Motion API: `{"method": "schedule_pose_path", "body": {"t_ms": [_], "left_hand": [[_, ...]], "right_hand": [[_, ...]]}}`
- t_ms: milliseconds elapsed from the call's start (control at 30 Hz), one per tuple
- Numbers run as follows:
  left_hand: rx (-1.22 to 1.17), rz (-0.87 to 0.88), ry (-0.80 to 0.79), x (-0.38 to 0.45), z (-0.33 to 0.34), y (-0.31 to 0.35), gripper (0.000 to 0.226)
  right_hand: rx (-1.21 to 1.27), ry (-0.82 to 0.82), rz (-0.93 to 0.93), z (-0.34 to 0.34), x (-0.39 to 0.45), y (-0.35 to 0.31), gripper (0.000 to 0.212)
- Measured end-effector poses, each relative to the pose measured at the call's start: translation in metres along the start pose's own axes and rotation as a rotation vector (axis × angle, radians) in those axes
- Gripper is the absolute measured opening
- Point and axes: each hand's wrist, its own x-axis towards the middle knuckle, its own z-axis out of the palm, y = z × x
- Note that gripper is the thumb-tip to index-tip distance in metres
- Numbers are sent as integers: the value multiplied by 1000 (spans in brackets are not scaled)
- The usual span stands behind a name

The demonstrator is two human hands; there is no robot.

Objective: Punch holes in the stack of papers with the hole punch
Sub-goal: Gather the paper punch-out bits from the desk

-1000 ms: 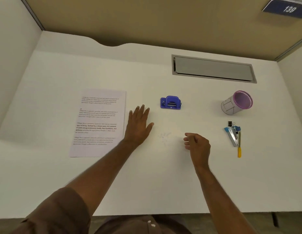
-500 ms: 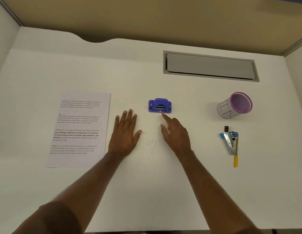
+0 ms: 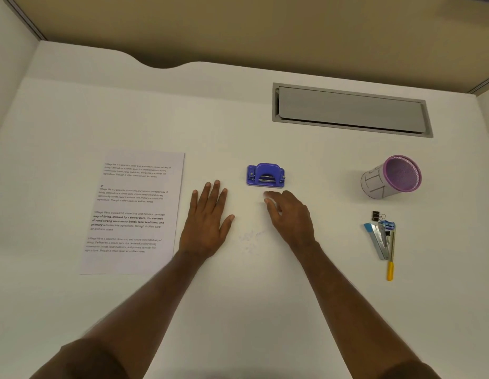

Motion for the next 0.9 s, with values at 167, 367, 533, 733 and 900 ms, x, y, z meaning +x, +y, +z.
{"method": "schedule_pose_path", "body": {"t_ms": [167,367,533,733,900], "left_hand": [[-7,1,4,-1,-1,1,66],[-14,-5,-11,-1,-4,2,66],[-18,-4,-15,-1,-4,2,66],[-25,6,1,-1,-4,2,66],[-35,11,12,-2,-4,2,65]], "right_hand": [[1,11,-31,0,1,-1,35],[-55,-41,-33,0,0,-1,36],[-74,-44,-51,-1,2,-1,36],[9,-74,-71,-7,-7,-1,27],[204,-101,-110,-6,-55,7,12]]}}
